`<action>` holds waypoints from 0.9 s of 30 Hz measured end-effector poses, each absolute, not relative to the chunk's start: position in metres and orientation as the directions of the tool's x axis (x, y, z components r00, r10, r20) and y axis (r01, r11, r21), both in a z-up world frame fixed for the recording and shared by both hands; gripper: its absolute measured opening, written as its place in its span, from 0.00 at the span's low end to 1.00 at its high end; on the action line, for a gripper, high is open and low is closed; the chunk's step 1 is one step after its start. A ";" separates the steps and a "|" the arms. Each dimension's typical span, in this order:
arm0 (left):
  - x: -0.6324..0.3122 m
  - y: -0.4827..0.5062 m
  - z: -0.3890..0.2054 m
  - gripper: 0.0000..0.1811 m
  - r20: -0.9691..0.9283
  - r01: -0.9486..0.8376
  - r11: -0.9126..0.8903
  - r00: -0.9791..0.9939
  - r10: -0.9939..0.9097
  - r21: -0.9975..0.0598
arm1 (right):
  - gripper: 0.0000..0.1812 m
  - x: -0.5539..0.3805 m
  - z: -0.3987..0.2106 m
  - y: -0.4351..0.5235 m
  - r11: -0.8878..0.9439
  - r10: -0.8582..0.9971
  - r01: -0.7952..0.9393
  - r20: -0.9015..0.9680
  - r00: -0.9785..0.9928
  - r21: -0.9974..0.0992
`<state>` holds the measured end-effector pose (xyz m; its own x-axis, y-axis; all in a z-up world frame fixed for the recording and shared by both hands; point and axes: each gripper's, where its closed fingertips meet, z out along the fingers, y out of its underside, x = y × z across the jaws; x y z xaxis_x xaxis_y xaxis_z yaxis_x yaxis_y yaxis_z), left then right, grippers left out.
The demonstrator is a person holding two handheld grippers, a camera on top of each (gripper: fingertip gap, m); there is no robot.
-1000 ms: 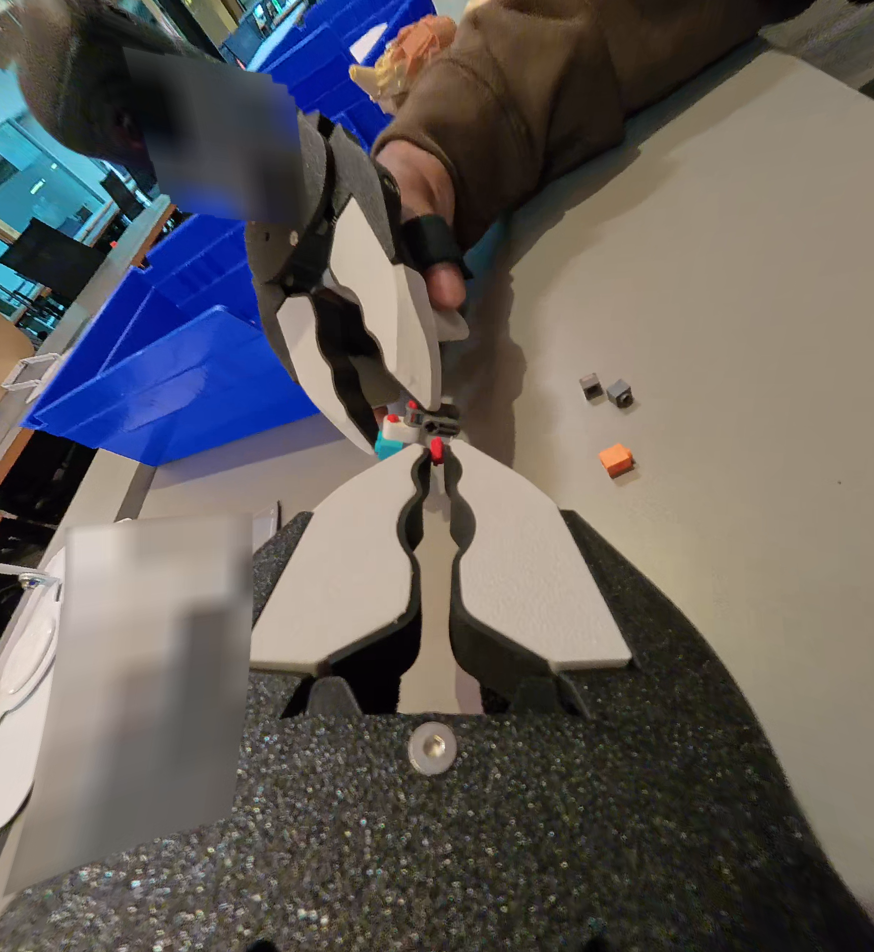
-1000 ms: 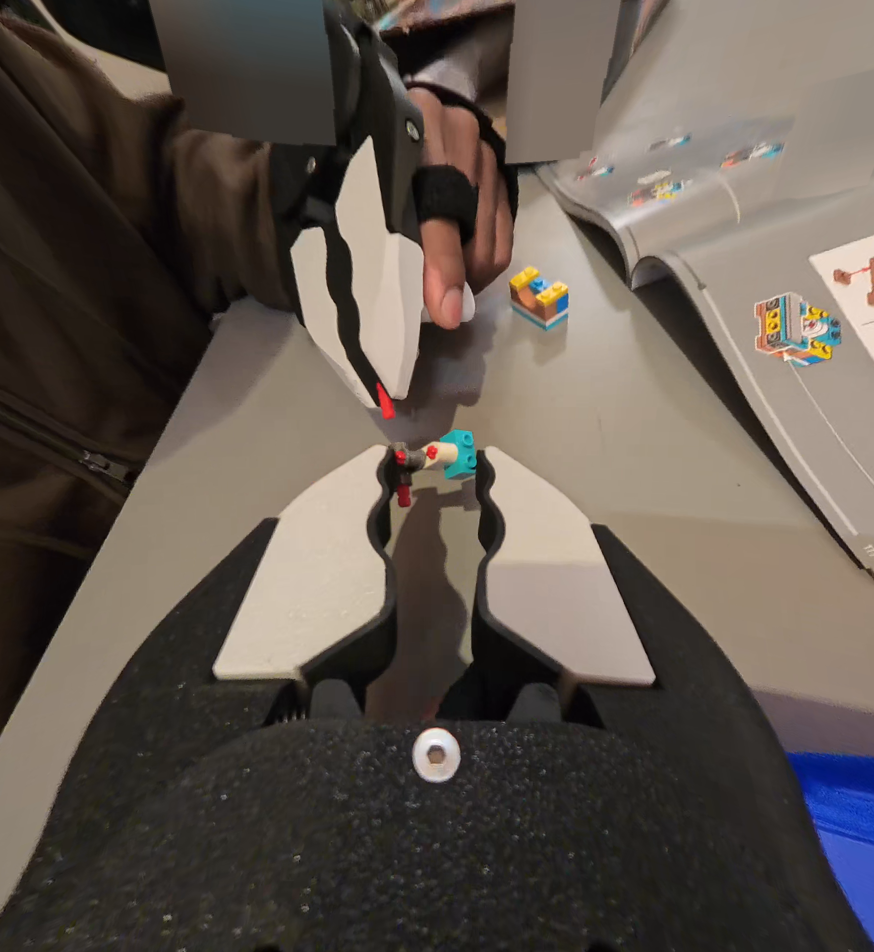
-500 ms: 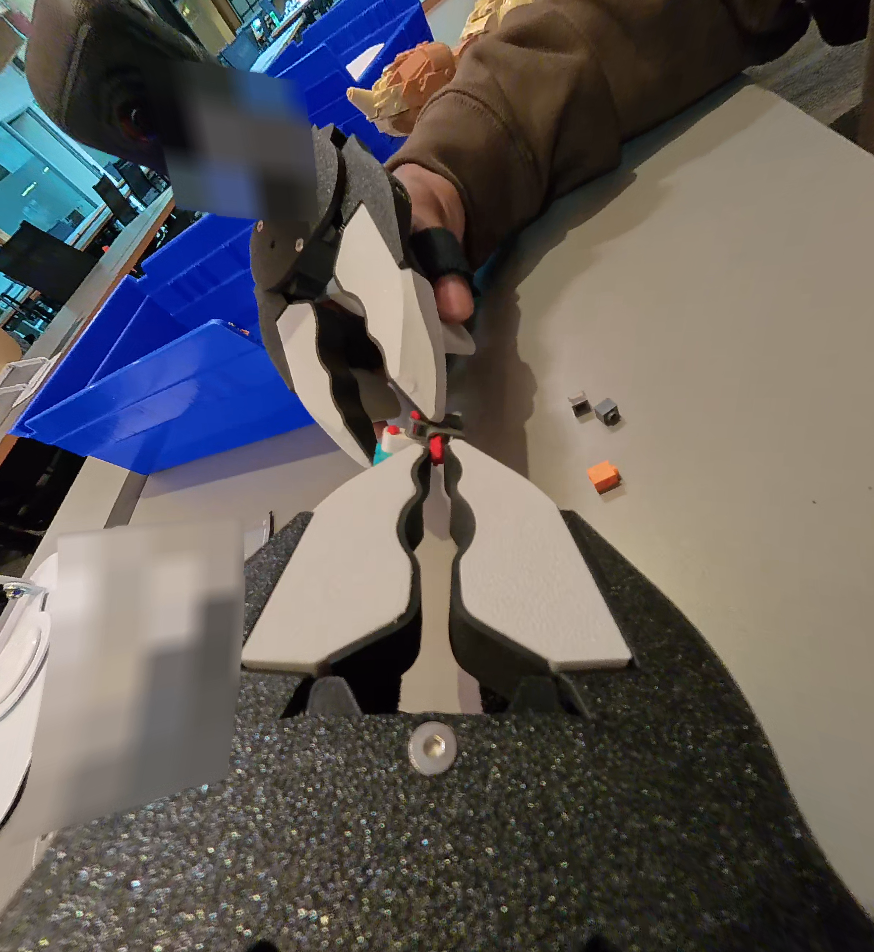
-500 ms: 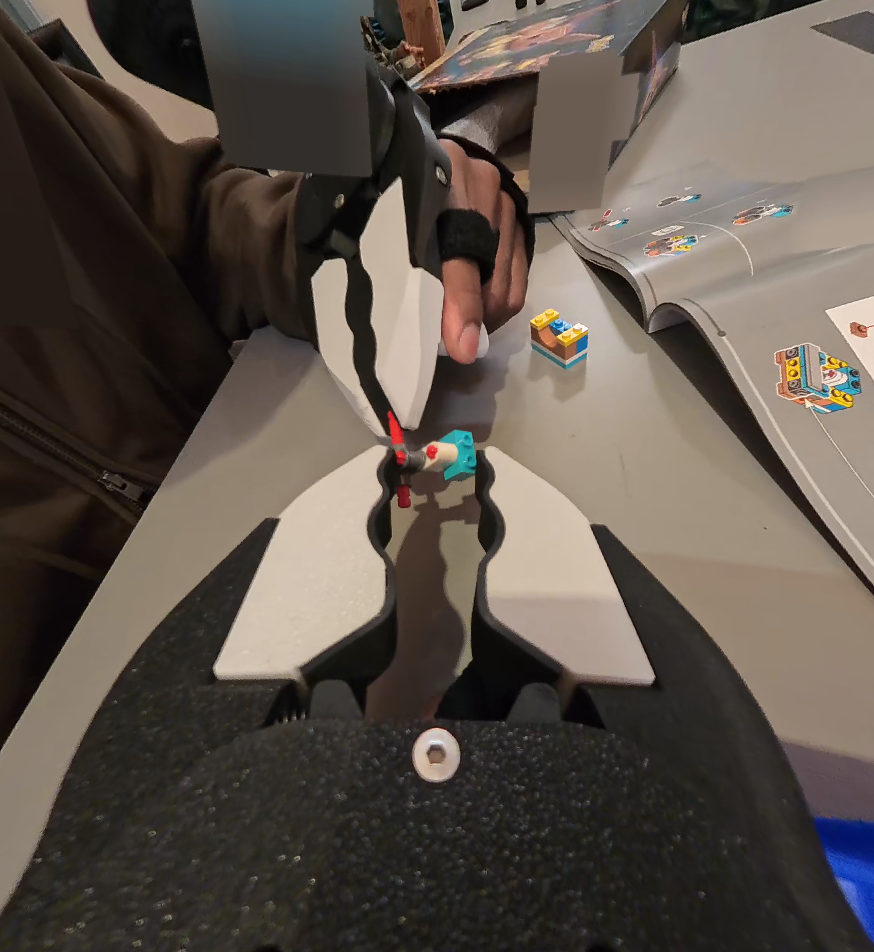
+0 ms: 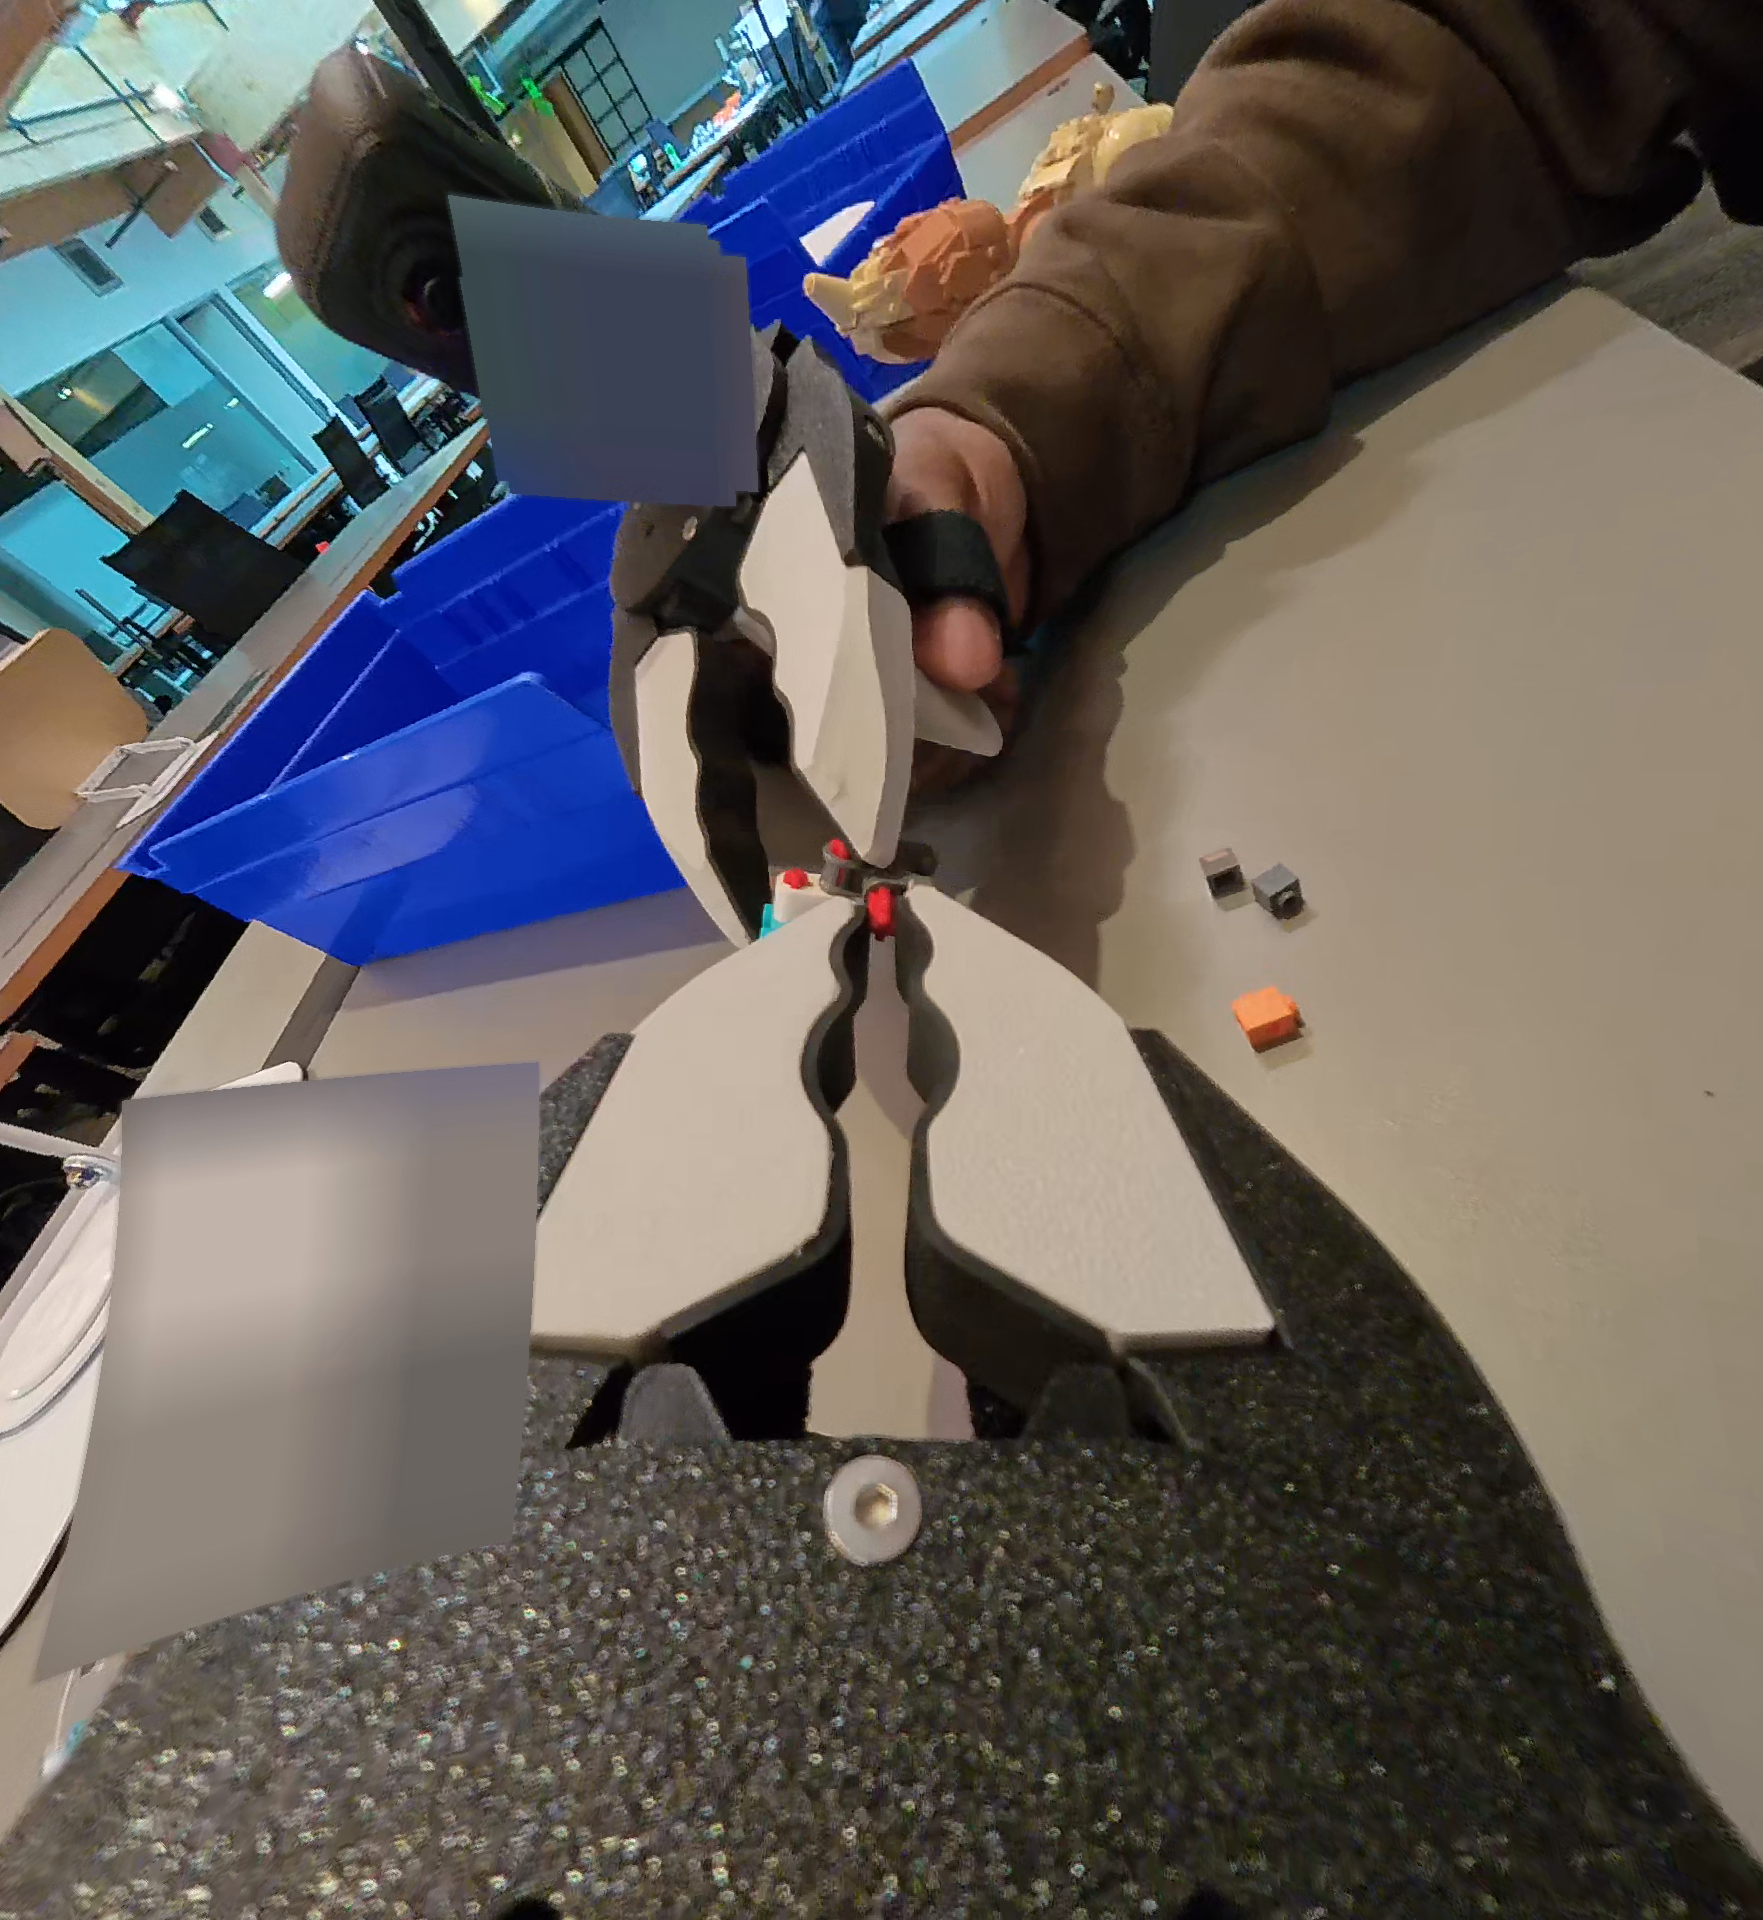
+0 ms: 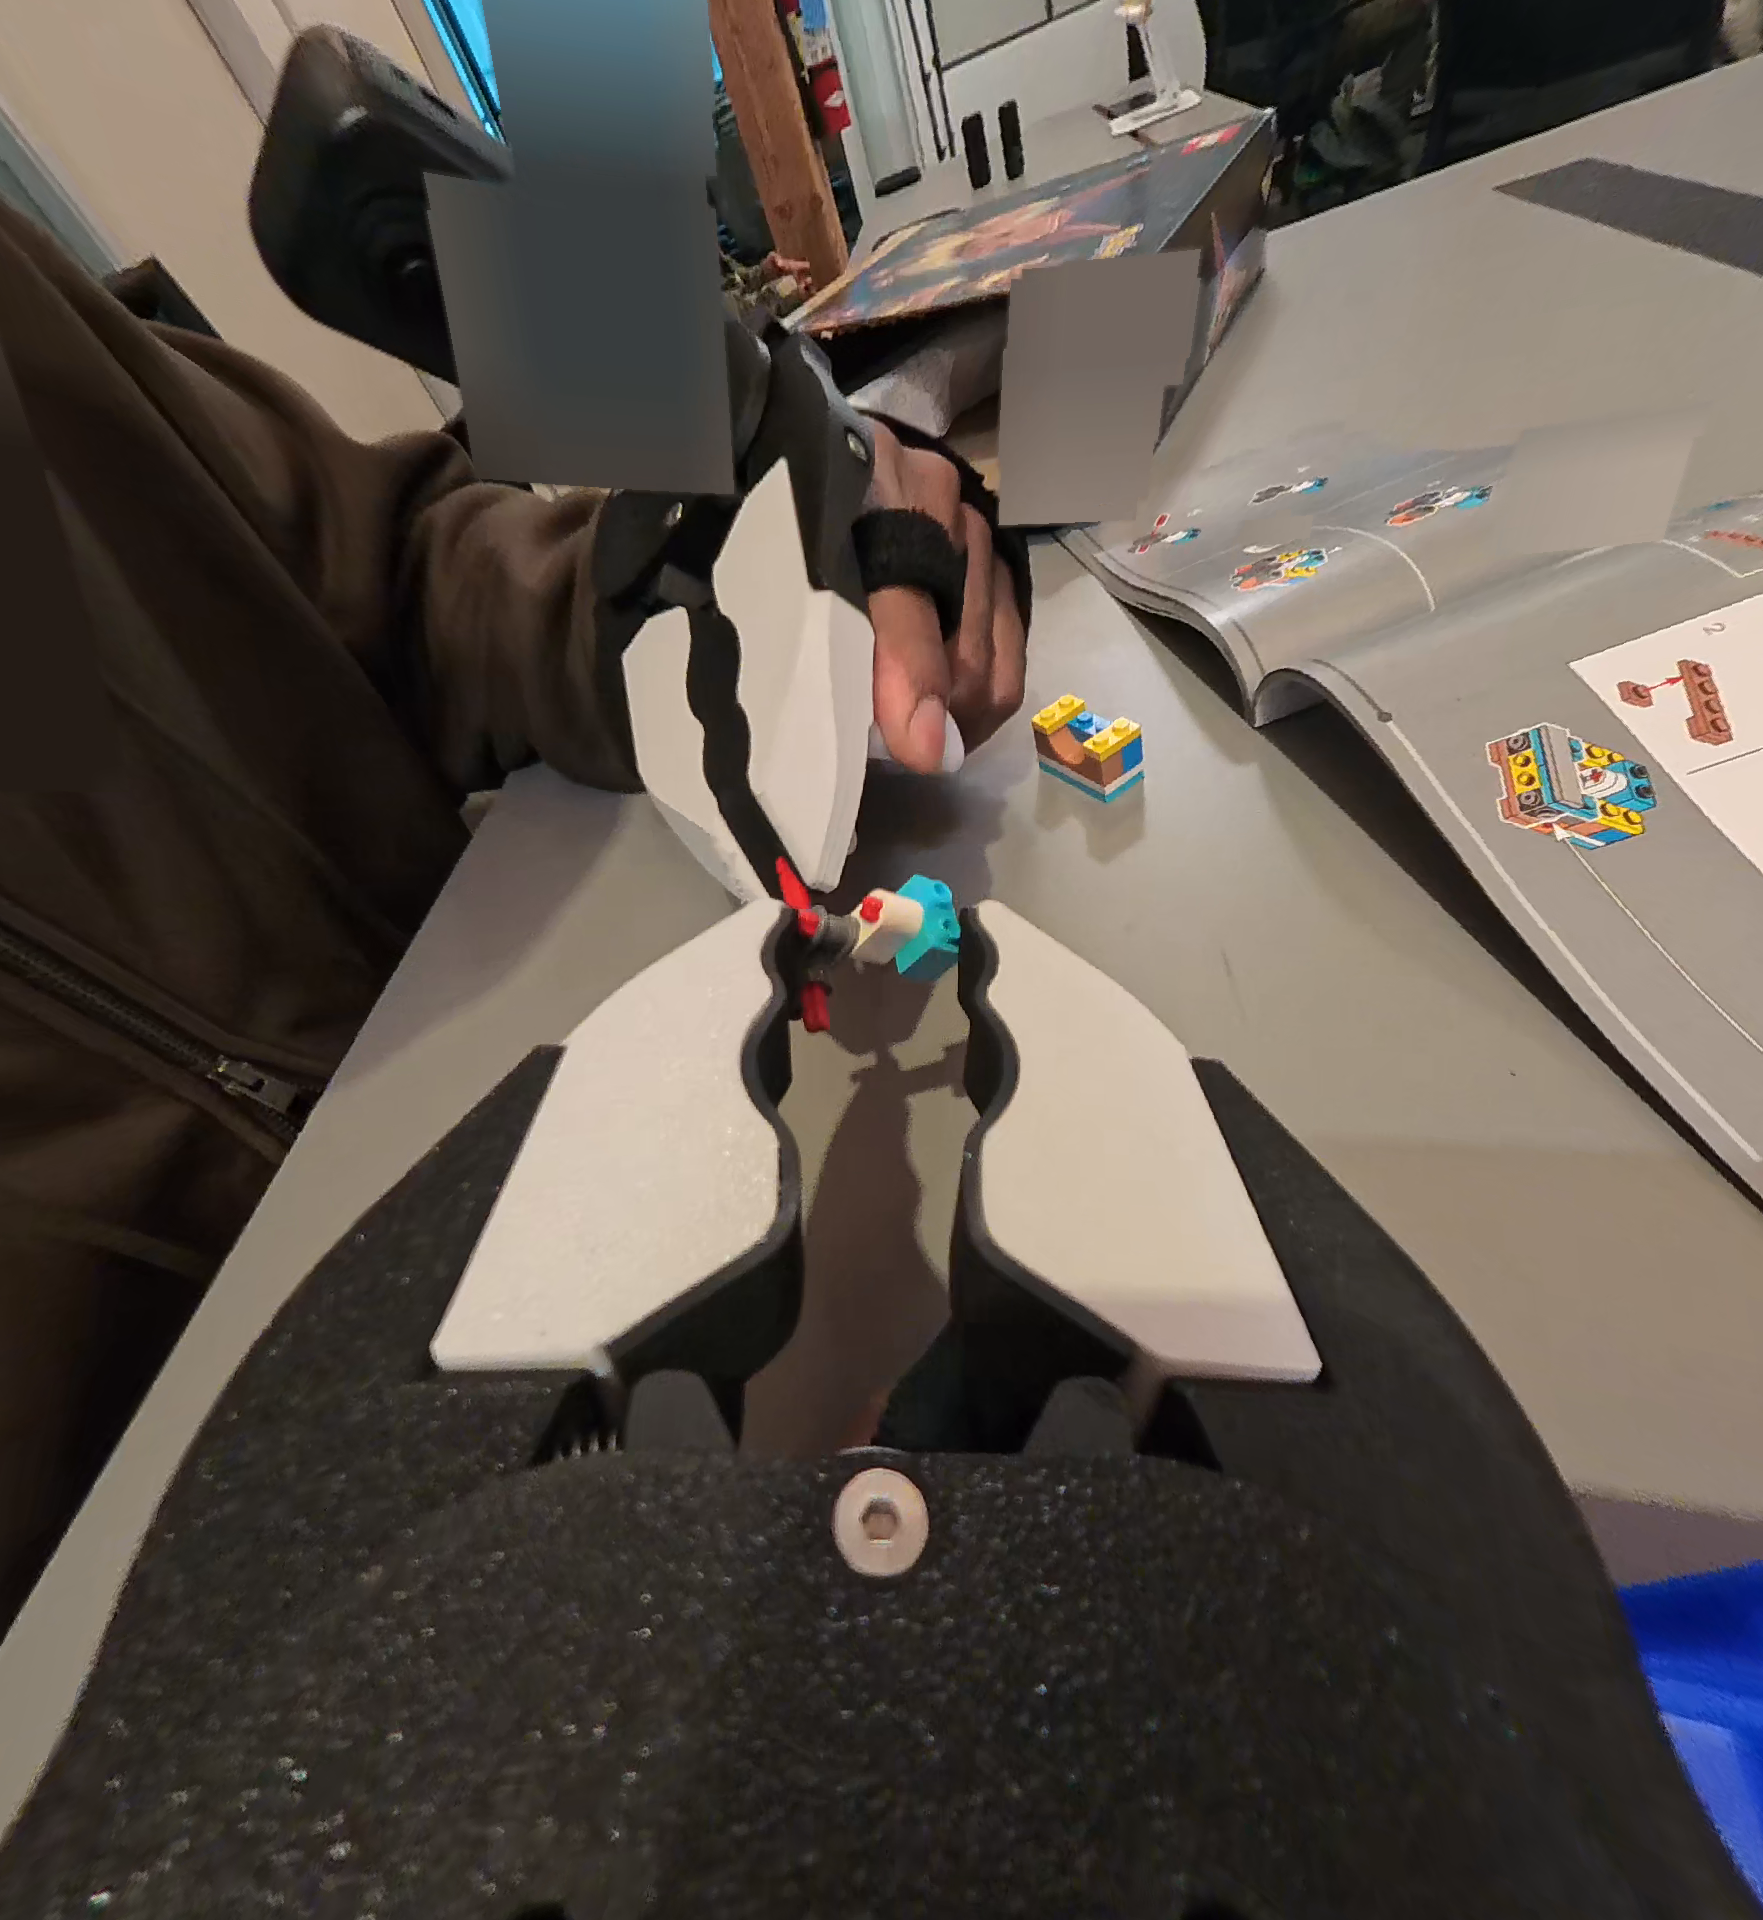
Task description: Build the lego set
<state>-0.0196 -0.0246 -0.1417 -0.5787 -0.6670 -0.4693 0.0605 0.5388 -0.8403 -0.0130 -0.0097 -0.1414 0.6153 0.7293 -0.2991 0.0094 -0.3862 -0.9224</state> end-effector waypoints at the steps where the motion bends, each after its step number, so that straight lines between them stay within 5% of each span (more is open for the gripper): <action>1: -0.019 -0.024 -0.141 0.02 -0.468 0.063 0.533 -0.572 -0.674 -0.844 | 0.16 -0.012 -0.140 -0.009 -0.385 0.725 -0.001 -0.303 0.618 -0.923; 27: -0.019 -0.035 -0.122 0.02 -0.525 0.157 0.527 -0.512 -0.680 -0.836 | 0.17 -0.016 -0.123 -0.015 -0.489 0.682 -0.243 -0.541 0.491 -0.838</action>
